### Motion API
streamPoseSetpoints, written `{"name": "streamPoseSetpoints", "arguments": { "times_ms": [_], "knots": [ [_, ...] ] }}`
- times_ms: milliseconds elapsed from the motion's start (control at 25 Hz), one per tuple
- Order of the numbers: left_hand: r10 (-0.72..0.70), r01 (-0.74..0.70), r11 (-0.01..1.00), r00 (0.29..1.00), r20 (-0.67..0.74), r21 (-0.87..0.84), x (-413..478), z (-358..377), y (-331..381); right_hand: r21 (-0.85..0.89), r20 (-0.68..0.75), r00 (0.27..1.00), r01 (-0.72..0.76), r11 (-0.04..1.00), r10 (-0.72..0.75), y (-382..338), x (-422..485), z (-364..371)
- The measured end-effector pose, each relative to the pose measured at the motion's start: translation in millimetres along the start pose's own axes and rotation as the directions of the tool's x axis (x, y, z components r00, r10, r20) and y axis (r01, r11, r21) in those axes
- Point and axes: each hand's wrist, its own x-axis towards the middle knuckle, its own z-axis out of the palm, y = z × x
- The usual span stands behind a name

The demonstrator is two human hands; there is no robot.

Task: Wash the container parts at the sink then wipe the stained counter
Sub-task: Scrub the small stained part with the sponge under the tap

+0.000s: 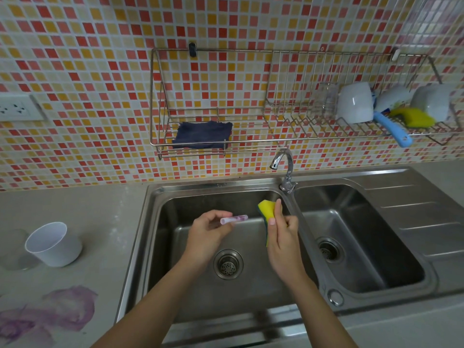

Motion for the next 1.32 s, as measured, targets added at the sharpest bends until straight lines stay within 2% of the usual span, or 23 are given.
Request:
{"name": "streamPoseSetpoints", "arguments": {
  "times_ms": [200, 320, 440, 520, 600, 640, 720, 760, 880, 960, 1040, 1160, 1320],
  "knots": [
    [0.273, -0.256, 0.943, 0.961, -0.054, 0.212, -8, 5, -2, -0.154, -0.020, 0.995, 0.090, 0.984, -0.095, -9, -3, 5],
    [0.393, -0.364, 0.895, 0.917, -0.071, 0.258, -10, 9, -3, -0.177, -0.015, 0.991, 0.128, 0.976, -0.133, -17, -5, 12],
    [0.492, -0.448, 0.828, 0.869, -0.051, 0.337, -11, 11, -4, -0.246, -0.021, 0.997, 0.063, 0.967, -0.070, -13, -3, 13],
    [0.474, -0.431, 0.841, 0.878, -0.062, 0.326, -14, 13, -5, -0.239, -0.038, 0.998, 0.044, 0.970, -0.055, -14, -4, 14],
    [0.381, -0.351, 0.907, 0.919, -0.100, 0.233, -15, 14, -3, -0.261, -0.001, 0.993, 0.117, 0.958, -0.122, -15, -4, 15],
    [0.339, -0.314, 0.929, 0.935, -0.107, 0.196, -14, 14, -2, -0.273, -0.003, 0.994, 0.107, 0.956, -0.112, -12, -2, 15],
    [0.295, -0.275, 0.946, 0.950, -0.106, 0.172, -14, 16, -2, -0.221, -0.081, 0.996, -0.039, 0.974, 0.022, -7, 4, 12],
    [0.281, -0.262, 0.951, 0.953, -0.112, 0.162, -14, 16, -1, -0.191, -0.107, 0.994, -0.053, 0.980, 0.033, -5, 5, 11],
    [0.247, -0.230, 0.965, 0.958, -0.144, 0.128, -13, 17, 1, -0.195, -0.033, 0.990, 0.130, 0.972, -0.139, -11, 0, 13],
    [0.216, -0.202, 0.974, 0.965, -0.149, 0.105, -11, 17, 0, -0.212, -0.024, 0.995, 0.090, 0.973, -0.097, -8, 2, 13],
    [0.208, -0.194, 0.976, 0.968, -0.142, 0.102, -10, 17, 0, -0.195, -0.072, 0.995, 0.049, 0.980, -0.064, -2, 5, 12],
    [0.187, -0.182, 0.982, 0.971, -0.149, 0.044, -6, 18, 2, -0.195, -0.008, 0.981, 0.188, 0.962, -0.194, -3, 6, 10],
    [0.140, -0.144, 0.990, 0.981, -0.136, -0.015, -3, 26, 2, -0.169, -0.082, 0.992, 0.084, 0.982, -0.099, 10, 16, 8]
  ]
}}
